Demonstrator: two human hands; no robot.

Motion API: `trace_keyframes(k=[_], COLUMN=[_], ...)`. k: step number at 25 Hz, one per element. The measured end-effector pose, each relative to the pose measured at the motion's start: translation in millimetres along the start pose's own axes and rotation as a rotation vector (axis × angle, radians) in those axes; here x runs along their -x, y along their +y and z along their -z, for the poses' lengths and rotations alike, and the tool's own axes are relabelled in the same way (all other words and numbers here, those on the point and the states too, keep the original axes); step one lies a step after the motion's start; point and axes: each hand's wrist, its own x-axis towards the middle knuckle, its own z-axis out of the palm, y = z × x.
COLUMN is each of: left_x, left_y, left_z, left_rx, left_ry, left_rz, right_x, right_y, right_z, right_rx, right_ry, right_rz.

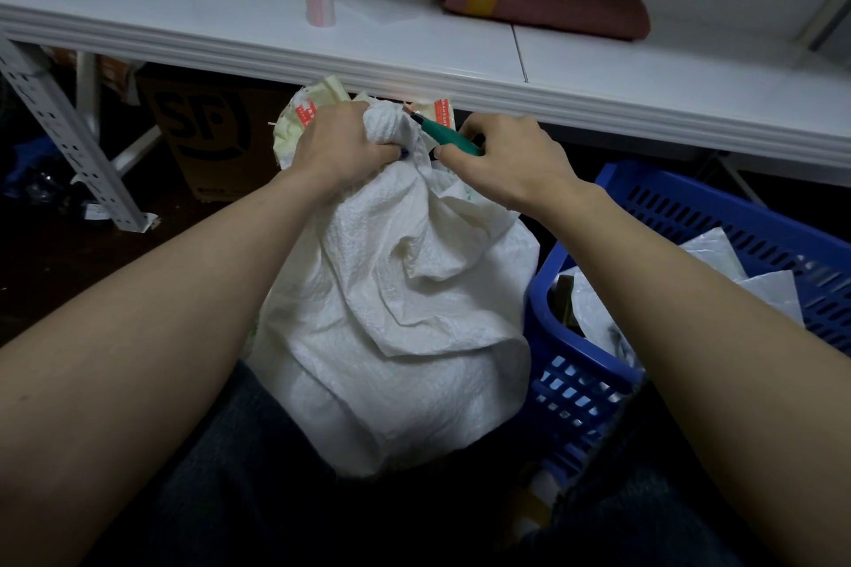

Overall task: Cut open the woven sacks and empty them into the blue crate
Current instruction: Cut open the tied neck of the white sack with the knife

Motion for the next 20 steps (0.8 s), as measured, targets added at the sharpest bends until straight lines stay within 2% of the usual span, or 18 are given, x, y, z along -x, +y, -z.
trace_keyframes(k=[20], left_x=[5.9], left_y=[11.6], left_z=[2.0], left_rx=[0.022], left_ry=[-0.018], left_rz=[-0.019], right_x=[-0.9], right_y=[0.5], right_z=[-5.0], right_rx=[0.063], right_ry=[-0.004], right_rz=[-0.001])
